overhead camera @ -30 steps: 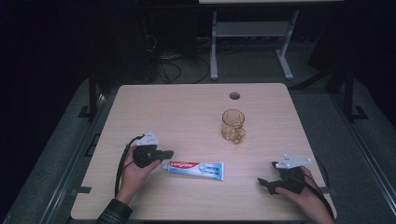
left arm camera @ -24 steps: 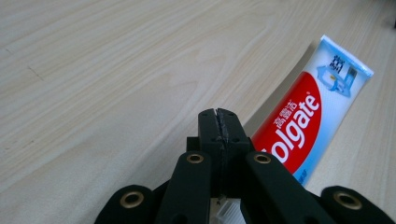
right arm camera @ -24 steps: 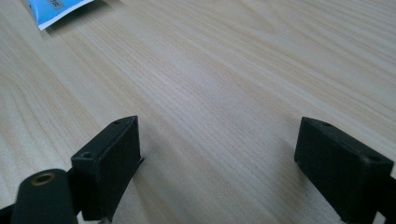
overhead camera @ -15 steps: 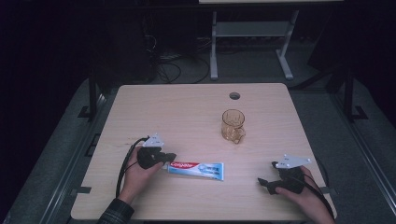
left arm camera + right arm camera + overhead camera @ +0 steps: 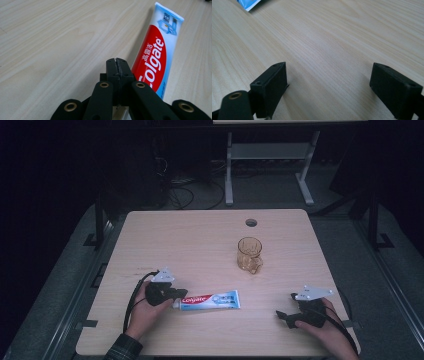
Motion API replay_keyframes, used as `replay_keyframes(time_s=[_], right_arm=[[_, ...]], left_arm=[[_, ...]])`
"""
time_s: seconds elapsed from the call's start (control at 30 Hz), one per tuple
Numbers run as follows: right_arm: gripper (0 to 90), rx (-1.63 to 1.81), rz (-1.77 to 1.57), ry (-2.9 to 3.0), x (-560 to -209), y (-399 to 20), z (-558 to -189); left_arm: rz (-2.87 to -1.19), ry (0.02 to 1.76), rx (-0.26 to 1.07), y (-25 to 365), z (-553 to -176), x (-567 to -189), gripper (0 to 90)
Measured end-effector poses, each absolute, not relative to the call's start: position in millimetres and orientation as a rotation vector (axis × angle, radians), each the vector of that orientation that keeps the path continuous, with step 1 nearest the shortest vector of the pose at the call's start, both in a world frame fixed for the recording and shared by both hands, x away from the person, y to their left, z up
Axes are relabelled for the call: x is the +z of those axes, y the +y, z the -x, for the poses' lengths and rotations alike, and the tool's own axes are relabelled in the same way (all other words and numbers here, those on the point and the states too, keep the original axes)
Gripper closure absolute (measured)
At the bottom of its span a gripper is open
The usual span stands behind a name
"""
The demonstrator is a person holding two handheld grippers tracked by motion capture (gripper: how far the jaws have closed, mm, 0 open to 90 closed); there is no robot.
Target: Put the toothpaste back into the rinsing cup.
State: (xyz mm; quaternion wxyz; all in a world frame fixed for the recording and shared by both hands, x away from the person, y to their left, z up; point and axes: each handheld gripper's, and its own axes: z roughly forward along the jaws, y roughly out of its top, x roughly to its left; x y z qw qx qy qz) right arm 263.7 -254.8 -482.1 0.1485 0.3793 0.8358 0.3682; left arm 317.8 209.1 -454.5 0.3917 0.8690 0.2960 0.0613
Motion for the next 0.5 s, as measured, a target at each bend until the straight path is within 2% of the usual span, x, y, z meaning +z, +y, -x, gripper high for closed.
replay_keyframes(time_s=[0.5], right_arm=[[13.6, 1.054, -1.084, 2.407, -482, -255, -263]], left_arm=[[-2.219, 0.742, 0.129, 212, -295, -452, 89.9]])
